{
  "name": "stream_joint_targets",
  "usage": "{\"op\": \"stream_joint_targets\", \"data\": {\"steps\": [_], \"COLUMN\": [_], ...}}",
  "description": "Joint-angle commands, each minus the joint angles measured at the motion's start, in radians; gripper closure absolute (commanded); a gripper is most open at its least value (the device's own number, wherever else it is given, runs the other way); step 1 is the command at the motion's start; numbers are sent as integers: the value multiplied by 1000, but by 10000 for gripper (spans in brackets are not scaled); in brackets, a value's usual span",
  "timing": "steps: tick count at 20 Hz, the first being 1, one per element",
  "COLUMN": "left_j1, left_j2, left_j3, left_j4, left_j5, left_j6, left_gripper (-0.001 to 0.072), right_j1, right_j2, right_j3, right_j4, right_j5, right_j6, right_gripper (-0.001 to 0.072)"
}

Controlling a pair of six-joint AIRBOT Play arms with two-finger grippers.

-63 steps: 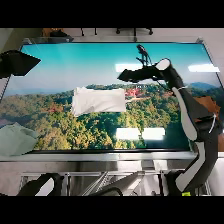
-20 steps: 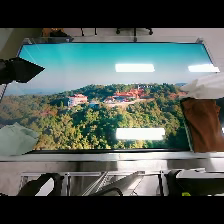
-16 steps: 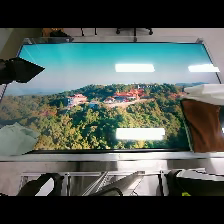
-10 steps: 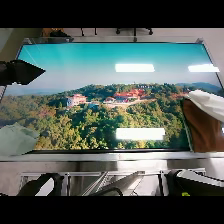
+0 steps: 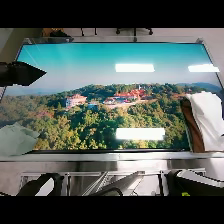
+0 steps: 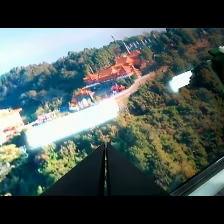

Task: Fold the shirts.

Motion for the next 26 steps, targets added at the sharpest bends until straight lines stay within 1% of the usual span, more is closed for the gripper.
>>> {"op": "stream_joint_targets", "data": {"steps": [1,2,3,4,5,6,7,8,9,11,12,13,15,18,19,21,23,26], "left_j1": [1,1,1,0,1,1,1,1,1,1,1,0,-11,-71,-102,-156,-198,-237], "left_j2": [-26,-43,-61,-82,-97,-110,-115,-113,-104,-58,-11,37,165,352,409,491,547,609], "left_j3": [0,0,0,0,0,0,0,0,0,-27,-81,-148,-352,-700,-808,-957,-1034,-1078], "left_j4": [-2,-2,-2,-3,-3,-3,-3,-3,-4,-13,-42,-66,-90,-90,-90,-101,-100,-100], "left_j5": [3,4,9,21,30,35,37,36,32,23,23,20,29,72,98,127,153,196], "left_j6": [20,20,20,20,26,35,35,35,34,30,27,25,13,14,14,10,4,3], "left_gripper": [693,694,693,693,693,693,693,693,693,694,694,694,694,693,694,694,693,693], "right_j1": [1,6,17,31,55,87,127,186,262,452,564,671,894,1173,1234,1295,1316,1316], "right_j2": [-26,-26,-27,-26,-24,-14,2,22,41,85,112,141,208,291,300,294,284,283], "right_j3": [-17,16,58,97,135,162,169,169,167,151,123,80,-57,-298,-354,-395,-396,-396], "right_j4": [-36,0,71,162,279,398,497,558,566,512,472,432,366,349,349,352,358,396], "right_j5": [-10,-18,-45,-84,-136,-192,-244,-288,-310,-319,-320,-328,-362,-478,-523,-546,-541,-541], "right_j6": [0,14,17,16,0,-36,-76,-102,-117,-146,-152,-151,-124,-99,-99,-99,-99,-99], "right_gripper": [22,35,185,362,487,634,691,692,692,692,692,692,692,692,692,692,691,692]}}
